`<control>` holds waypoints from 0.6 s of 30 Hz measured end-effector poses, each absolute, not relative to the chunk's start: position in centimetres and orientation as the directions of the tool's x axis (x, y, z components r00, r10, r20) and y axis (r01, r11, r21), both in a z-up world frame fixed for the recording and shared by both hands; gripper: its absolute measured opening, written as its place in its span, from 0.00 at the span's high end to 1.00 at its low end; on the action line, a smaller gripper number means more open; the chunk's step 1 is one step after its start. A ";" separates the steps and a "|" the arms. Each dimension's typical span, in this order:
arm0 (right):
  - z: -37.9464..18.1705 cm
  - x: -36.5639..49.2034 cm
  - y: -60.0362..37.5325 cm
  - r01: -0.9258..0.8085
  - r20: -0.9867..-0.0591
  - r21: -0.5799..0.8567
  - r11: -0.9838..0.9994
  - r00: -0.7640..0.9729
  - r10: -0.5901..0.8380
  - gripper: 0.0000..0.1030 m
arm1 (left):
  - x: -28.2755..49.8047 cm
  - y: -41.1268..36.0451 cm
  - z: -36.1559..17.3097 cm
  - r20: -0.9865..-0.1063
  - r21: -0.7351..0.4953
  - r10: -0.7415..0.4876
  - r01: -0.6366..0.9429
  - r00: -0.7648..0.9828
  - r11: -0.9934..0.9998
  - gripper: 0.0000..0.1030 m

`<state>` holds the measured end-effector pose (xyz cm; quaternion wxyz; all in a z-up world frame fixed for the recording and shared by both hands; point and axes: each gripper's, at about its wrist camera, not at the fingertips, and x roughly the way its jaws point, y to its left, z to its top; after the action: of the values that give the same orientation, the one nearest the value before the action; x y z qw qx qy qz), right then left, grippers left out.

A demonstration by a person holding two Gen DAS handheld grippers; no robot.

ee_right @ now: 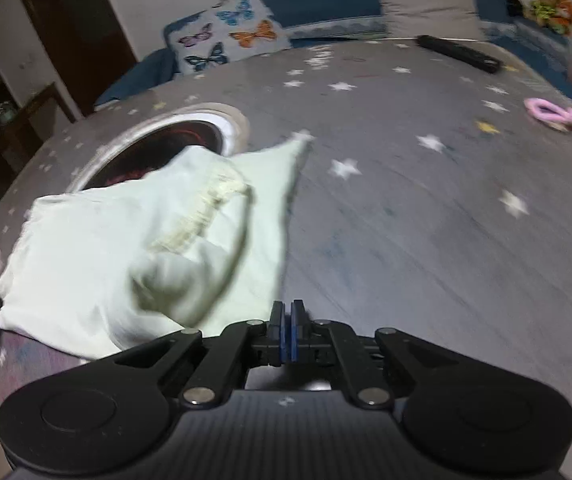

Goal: Fold clothes

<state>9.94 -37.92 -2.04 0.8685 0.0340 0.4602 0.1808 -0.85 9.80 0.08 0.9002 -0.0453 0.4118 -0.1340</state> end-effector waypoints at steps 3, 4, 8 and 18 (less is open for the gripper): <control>-0.8 8.3 -39.0 -0.267 -0.751 0.282 0.922 0.536 0.385 0.92 | -0.9 9.9 0.5 -0.722 -0.185 -0.261 0.184 0.641 0.965 0.88; -0.2 7.9 -39.0 -0.278 -0.732 0.304 0.911 0.544 0.410 0.90 | -0.9 9.9 0.8 -0.717 -0.173 -0.249 0.180 0.651 0.968 0.88; 1.5 7.5 -37.5 -0.355 -0.666 0.359 0.863 0.551 0.503 0.72 | -1.0 9.6 2.5 -0.667 -0.123 -0.200 0.159 0.718 0.980 0.87; -0.7 9.2 -32.9 -0.383 -0.730 0.274 0.882 0.514 0.451 0.65 | 0.6 6.3 1.6 -0.661 -0.103 -0.263 0.262 0.703 0.960 0.87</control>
<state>9.19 -32.92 -0.73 0.8691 0.0390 0.4308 0.2399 0.58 6.29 1.55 0.9227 -0.0007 0.3583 -0.1421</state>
